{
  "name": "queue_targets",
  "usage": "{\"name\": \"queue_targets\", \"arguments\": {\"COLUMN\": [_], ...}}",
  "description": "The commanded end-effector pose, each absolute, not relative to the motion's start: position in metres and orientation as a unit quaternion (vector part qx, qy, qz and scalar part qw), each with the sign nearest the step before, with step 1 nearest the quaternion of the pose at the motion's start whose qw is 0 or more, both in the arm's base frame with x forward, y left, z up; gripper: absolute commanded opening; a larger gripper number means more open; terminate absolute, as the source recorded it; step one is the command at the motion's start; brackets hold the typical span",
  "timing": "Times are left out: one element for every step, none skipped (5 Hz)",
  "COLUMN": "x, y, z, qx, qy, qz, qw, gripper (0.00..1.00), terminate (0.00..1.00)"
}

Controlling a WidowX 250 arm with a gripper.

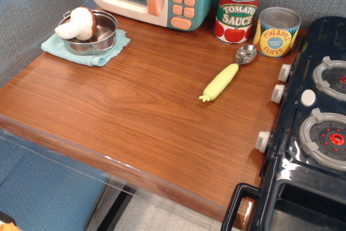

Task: Move the mushroom to the bottom middle of the table

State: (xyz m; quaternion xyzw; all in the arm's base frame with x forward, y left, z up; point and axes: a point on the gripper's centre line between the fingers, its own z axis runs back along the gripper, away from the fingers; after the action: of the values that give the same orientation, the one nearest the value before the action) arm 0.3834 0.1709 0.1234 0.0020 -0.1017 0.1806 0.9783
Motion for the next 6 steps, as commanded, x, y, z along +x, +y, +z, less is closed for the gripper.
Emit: {"name": "queue_targets", "arguments": {"x": [0.383, 0.391, 0.4, 0.409, 0.415, 0.413], "y": [0.171, 0.191, 0.205, 0.214, 0.222, 0.224], "z": [0.123, 0.114, 0.096, 0.083, 0.074, 0.064], "qx": [0.002, 0.012, 0.019, 0.039, 0.067, 0.075], "qy": [-0.102, -0.096, -0.076, -0.063, -0.057, -0.047], "qz": [0.181, 0.209, 0.232, 0.242, 0.246, 0.25], "qw": [0.978, 0.973, 0.97, 0.967, 0.965, 0.964], "gripper": [1.0, 1.0, 1.0, 1.0, 1.0, 1.0], "terminate": [0.0, 0.0, 0.0, 0.0, 0.0, 0.0]}}
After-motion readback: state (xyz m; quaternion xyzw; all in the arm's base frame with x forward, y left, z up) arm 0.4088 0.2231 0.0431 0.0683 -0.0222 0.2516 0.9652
